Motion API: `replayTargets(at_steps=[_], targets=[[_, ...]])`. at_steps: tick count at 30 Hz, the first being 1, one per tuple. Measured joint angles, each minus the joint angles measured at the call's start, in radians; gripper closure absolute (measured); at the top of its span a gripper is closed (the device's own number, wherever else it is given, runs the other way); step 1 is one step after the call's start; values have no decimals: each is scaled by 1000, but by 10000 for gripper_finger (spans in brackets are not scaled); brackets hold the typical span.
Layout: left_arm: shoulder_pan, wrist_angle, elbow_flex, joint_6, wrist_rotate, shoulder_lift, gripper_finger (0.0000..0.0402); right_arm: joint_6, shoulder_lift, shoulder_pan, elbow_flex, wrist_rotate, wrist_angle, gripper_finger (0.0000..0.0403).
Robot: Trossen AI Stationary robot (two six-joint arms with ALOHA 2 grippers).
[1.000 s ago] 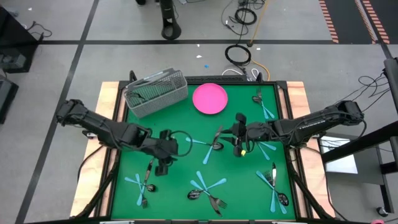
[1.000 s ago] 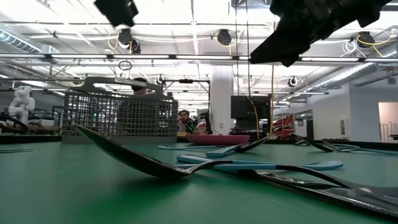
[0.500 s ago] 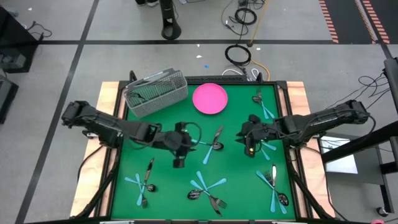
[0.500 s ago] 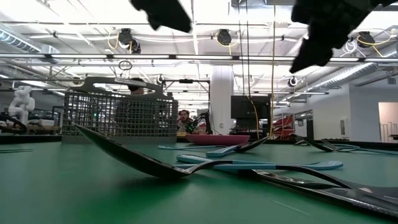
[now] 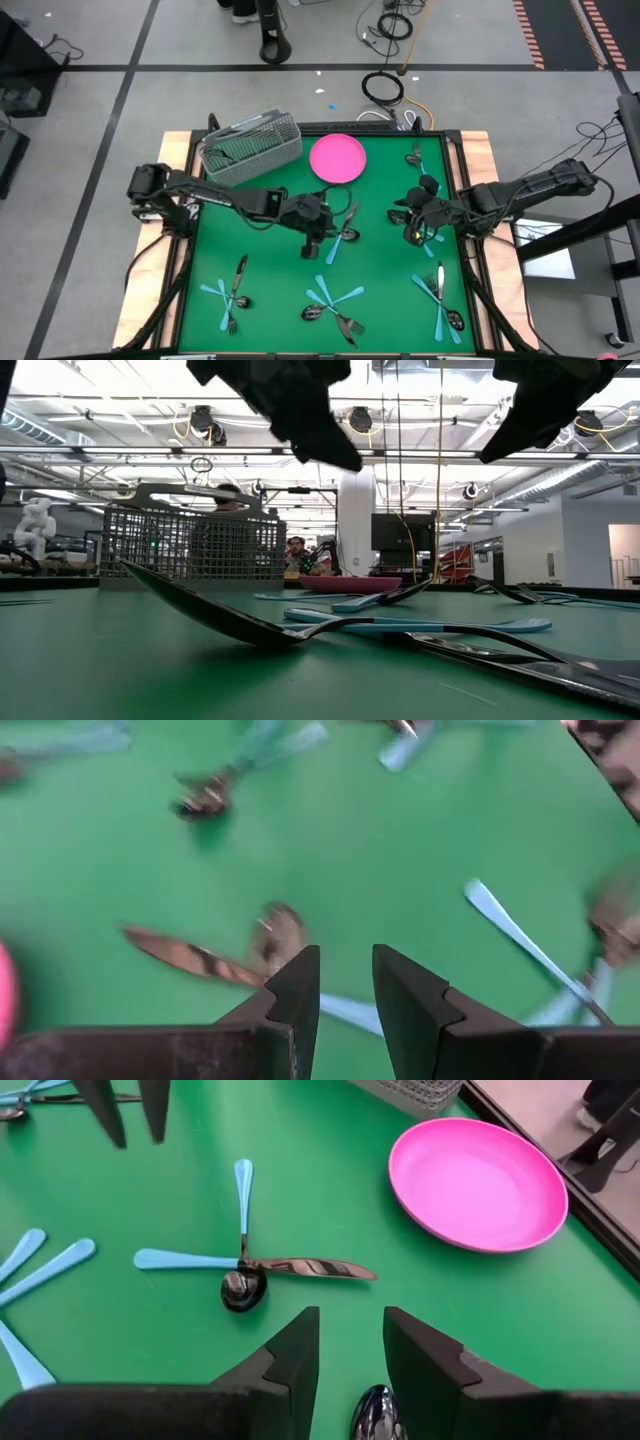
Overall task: Sort silverware
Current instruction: Put the blue fork into the gray silverware holder
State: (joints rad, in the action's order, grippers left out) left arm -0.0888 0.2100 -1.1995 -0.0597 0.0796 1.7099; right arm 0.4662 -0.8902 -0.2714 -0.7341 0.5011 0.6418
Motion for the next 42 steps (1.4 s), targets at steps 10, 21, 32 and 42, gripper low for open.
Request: replayTargets(at_steps=[10, 21, 32, 42], targets=[[-150, 2, 0, -2, 72, 52, 304, -58, -36, 1, 0, -1, -45, 300], [-205, -93, 0, 52, 31, 52, 304, 40, -47, 1, 0, -12, 0, 300], [-212, -88, -10, -31, 35, 52, 304, 150, -47, 1, 1, -55, 103, 300], [-277, 44, -217, -52, 36, 154, 304, 114, -47, 2, 1, -27, 73, 300]])
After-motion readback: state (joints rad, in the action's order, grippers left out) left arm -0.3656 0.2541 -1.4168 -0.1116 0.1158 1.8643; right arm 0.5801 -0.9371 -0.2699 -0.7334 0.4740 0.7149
